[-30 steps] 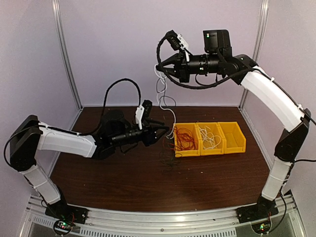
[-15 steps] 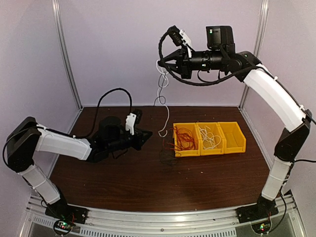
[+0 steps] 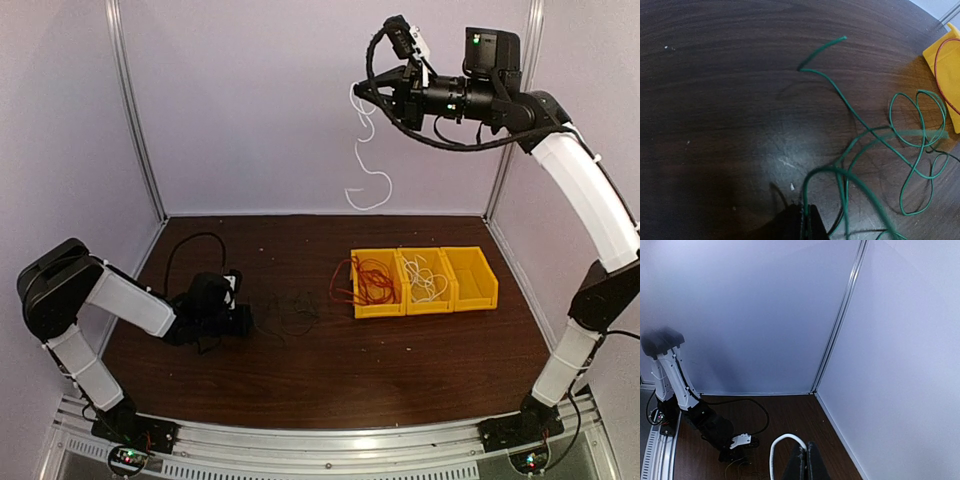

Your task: Untangle the cables

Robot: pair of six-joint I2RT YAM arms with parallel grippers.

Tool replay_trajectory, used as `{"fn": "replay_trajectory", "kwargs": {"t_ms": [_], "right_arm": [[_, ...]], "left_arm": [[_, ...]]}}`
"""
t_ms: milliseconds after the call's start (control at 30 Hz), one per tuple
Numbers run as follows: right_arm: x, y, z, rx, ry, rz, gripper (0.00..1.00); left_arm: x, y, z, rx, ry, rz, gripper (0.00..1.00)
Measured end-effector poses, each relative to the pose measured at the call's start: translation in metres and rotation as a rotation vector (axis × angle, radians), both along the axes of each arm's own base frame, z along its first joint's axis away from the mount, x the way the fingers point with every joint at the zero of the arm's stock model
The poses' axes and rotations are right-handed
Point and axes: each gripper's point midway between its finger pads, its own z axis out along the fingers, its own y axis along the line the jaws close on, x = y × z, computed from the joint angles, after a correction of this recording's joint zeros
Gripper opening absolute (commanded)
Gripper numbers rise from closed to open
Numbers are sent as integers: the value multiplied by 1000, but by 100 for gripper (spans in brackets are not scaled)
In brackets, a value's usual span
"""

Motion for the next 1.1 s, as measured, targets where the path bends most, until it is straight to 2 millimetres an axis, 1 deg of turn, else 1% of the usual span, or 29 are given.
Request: {"fn": "replay_trajectory", "kwargs": {"t_ms": [100,133,200,267,367,400,467,533,633,767,867,967,1033,1100], "right_arm": [[2,-8,4,3,-11,-21,0],[3,-11,4,2,-12,-30,0],[5,-19,3,-1,-11,-47,0],[8,-27,0,-7,-7,-67,0],[16,-41,-9,-25,4,-111,0],[20,-47,-15,-34,11,-130,0],[28,-58,-26,-52,29,-166,0],[38,-71,-42,-72,53,-205,0],[56,-93,-74,-107,105,-272,0],[80,-121,-121,-144,183,-348,0],[96,-141,-155,-157,243,-399,0],[106,-155,-189,-169,297,-429,0],[109,-157,-206,-178,326,-428,0],[111,-155,-224,-187,353,-416,0]], "left_arm": [[4,1,0,-10,5,21,0],[5,1,0,-10,6,24,4],[6,1,0,-5,7,29,24],[9,0,2,-7,6,34,39],[11,1,5,1,0,43,49],[11,3,6,7,-1,49,54],[10,8,8,25,3,64,59],[9,13,12,40,-2,81,62],[11,19,28,41,-41,109,63],[17,24,54,24,-113,139,64],[19,26,65,18,-142,154,64],[20,28,68,20,-154,160,64],[21,29,68,25,-156,162,64],[21,29,68,28,-157,164,64]]}}
